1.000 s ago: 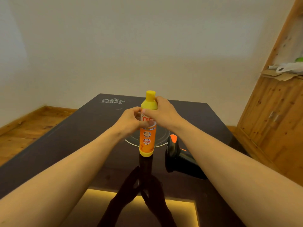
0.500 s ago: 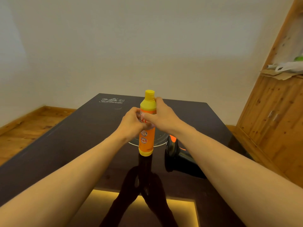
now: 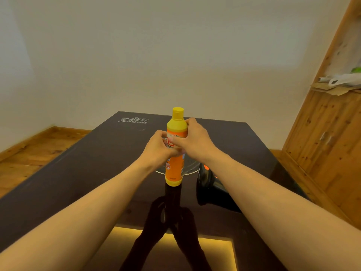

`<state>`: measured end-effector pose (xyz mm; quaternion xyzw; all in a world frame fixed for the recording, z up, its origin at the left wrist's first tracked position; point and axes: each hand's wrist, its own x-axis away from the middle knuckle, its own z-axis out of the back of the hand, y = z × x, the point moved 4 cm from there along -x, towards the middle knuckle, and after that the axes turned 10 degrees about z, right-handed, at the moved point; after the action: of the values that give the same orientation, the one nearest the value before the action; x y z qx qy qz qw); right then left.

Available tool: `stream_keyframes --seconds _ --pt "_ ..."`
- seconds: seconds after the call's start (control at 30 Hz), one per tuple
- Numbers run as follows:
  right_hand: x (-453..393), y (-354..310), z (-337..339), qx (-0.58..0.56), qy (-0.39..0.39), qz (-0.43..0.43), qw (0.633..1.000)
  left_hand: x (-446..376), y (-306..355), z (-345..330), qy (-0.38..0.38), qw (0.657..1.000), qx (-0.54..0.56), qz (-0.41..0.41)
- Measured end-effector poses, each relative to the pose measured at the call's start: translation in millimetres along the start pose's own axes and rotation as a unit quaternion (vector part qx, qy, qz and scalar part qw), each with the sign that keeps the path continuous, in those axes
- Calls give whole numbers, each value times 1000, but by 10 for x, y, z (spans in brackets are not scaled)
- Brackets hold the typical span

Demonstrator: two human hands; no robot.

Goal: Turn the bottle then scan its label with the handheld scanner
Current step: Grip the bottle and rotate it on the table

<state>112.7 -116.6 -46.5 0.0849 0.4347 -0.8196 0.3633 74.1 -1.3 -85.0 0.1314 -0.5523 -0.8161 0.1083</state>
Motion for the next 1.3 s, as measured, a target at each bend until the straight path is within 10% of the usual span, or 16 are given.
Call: stream_keyframes --seconds 0.8,1.3 --pt "202 338 177 -25 -22 -64 997 -10 155 -1 0 1000 26 -17" --pt "744 878 237 194 -243 -171 935 -109 192 -99 49 999 8 -7"
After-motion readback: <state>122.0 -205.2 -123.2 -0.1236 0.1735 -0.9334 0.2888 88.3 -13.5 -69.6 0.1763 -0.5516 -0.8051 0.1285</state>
